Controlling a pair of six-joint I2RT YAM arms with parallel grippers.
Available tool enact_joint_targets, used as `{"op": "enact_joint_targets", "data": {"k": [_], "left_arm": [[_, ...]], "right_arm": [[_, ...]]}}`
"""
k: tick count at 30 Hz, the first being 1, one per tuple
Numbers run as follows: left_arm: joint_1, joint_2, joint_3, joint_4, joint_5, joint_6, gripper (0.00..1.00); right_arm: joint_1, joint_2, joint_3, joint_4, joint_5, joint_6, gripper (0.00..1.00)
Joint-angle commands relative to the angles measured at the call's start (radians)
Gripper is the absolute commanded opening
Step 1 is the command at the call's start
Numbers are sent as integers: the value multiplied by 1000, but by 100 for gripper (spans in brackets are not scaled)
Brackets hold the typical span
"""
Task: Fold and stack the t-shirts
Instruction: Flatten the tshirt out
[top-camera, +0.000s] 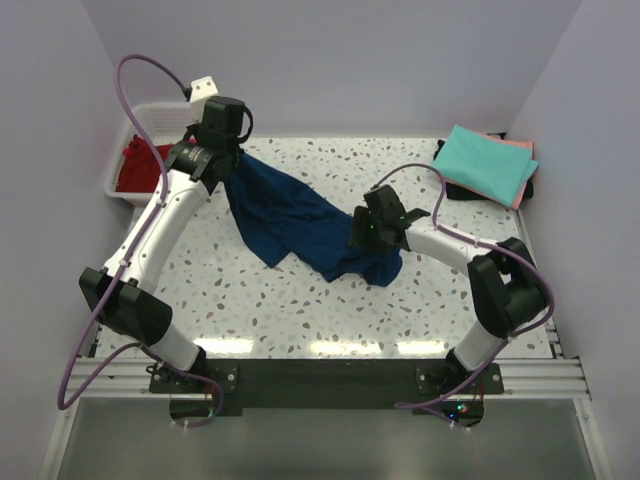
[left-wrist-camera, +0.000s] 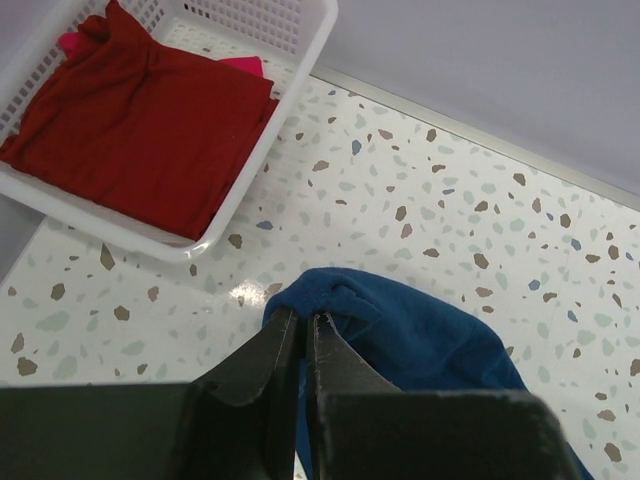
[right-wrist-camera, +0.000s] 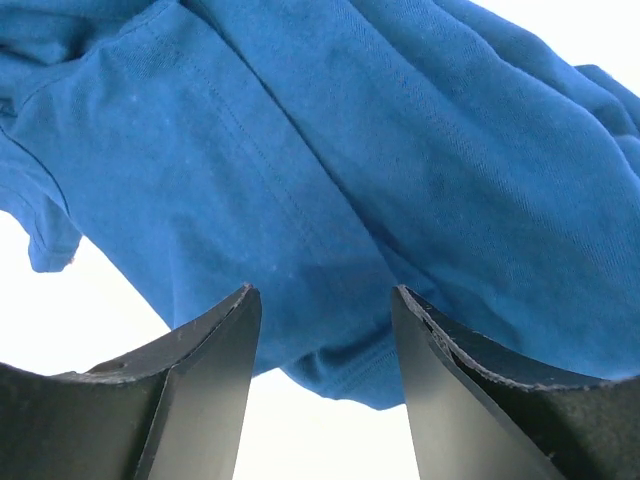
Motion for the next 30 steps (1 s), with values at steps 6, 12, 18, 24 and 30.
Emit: {"op": "enact_joint_targets", "data": {"k": [6, 12, 18, 24, 30], "left_arm": [[17, -17, -7, 12, -13, 10, 0], [19, -11, -9, 12, -11, 10, 0], [19, -5, -7, 14, -9, 12, 0], [25, -2, -6, 14, -8, 12, 0], [27, -4, -3, 15, -8, 10, 0]], "right_arm": [[-16, 34, -1, 23, -26, 28, 58], [-25, 37, -11, 9, -26, 43, 56], [-27, 43, -38, 11, -55, 49, 53], [-28, 40, -28, 3, -48, 38, 26], [-28, 23, 15, -41, -8, 9, 10]]}}
